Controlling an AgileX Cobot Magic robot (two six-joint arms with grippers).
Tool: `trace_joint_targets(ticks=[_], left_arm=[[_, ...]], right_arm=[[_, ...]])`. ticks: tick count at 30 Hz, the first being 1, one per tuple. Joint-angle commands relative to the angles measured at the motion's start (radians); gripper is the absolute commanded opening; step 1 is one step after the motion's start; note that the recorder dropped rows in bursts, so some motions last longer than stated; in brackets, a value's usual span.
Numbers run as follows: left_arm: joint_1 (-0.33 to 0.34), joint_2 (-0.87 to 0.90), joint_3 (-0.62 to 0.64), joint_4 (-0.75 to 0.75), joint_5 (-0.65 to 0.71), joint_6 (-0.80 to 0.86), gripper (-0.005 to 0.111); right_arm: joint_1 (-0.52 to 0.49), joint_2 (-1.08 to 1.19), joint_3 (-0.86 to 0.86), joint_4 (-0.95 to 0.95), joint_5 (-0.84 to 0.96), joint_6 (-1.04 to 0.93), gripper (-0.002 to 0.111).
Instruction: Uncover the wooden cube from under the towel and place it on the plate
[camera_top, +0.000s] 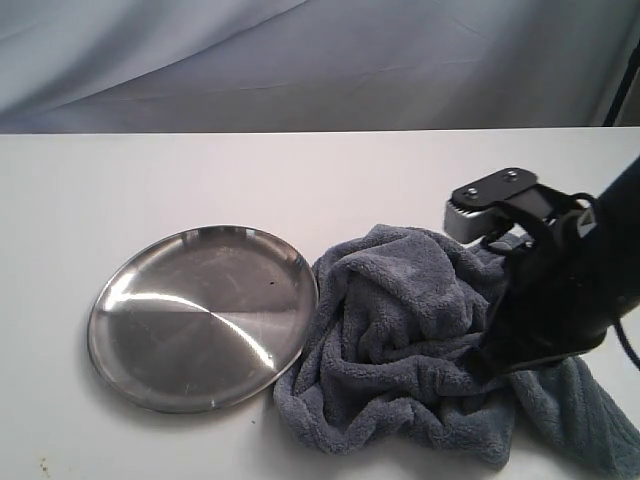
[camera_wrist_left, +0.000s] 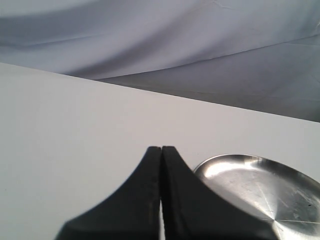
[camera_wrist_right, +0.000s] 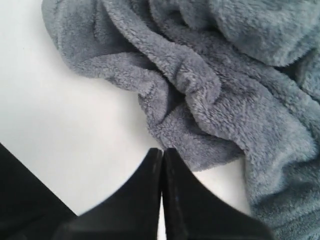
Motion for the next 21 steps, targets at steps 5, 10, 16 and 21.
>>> trace_joint_targets(ticks=[5,10,16,21], left_arm=[[0.002,-0.003,0.005,-0.005,-0.009,-0.003,0.000],[0.002,-0.003,0.005,-0.005,-0.009,-0.003,0.000],[0.002,-0.003,0.005,-0.005,-0.009,-0.003,0.000],[0.002,-0.003,0.005,-0.005,-0.009,-0.003,0.000]], right_arm=[[0.190,0.107,-0.187,-0.028,0.004,0.057,0.000],[0.246,0.203,-0.356,-0.116,0.106,0.155,0.000],[0.246,0.360,-0.600,-0.207,0.215,0.246,0.000],[0.242,0.460,-0.738,-0.249,0.215,0.269,0.000]])
